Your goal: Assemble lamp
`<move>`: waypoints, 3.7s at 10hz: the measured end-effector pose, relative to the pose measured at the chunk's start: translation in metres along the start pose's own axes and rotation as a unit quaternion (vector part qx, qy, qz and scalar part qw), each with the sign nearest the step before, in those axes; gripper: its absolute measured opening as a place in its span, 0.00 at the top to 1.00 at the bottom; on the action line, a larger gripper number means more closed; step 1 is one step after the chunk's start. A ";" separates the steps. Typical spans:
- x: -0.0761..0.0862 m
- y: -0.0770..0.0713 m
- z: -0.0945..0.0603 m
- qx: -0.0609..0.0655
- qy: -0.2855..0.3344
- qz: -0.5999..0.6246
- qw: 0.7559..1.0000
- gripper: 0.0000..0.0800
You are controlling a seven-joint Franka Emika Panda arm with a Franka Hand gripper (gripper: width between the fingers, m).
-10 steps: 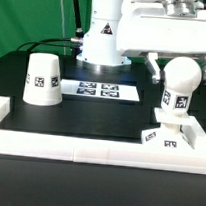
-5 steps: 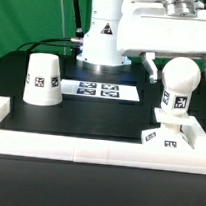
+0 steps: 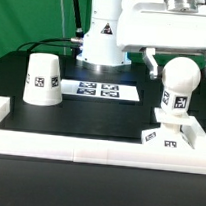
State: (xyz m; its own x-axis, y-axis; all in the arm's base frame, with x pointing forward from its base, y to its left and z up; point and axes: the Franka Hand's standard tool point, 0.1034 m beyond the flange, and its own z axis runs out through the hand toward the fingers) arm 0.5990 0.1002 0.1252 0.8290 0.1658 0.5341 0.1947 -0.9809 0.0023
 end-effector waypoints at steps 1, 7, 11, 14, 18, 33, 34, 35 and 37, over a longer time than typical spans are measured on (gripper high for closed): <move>-0.003 0.000 0.002 0.003 -0.017 0.001 1.000 0.13; -0.001 -0.004 0.006 0.040 -0.189 0.006 0.981 0.13; 0.004 -0.002 0.008 0.051 -0.239 0.007 0.970 0.13; 0.005 -0.003 0.008 0.051 -0.239 0.006 0.970 0.14; 0.005 -0.003 0.008 0.049 -0.239 0.017 0.970 0.28; 0.004 0.001 0.010 -0.066 -0.199 0.540 0.815 0.28; 0.004 -0.002 0.010 -0.072 -0.200 0.581 0.785 0.28; 0.004 -0.002 0.011 -0.072 -0.202 0.606 0.766 0.28; 0.006 -0.002 0.011 -0.074 -0.202 0.626 0.750 0.26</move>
Offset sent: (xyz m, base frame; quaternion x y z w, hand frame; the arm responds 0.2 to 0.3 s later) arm 0.0122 -0.0070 -0.0007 -0.0006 -0.1956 -0.0169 0.9805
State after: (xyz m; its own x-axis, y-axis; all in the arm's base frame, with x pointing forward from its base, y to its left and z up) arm 0.6091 0.1042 0.1186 0.4103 -0.9061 -0.1034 -0.9039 -0.3890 -0.1781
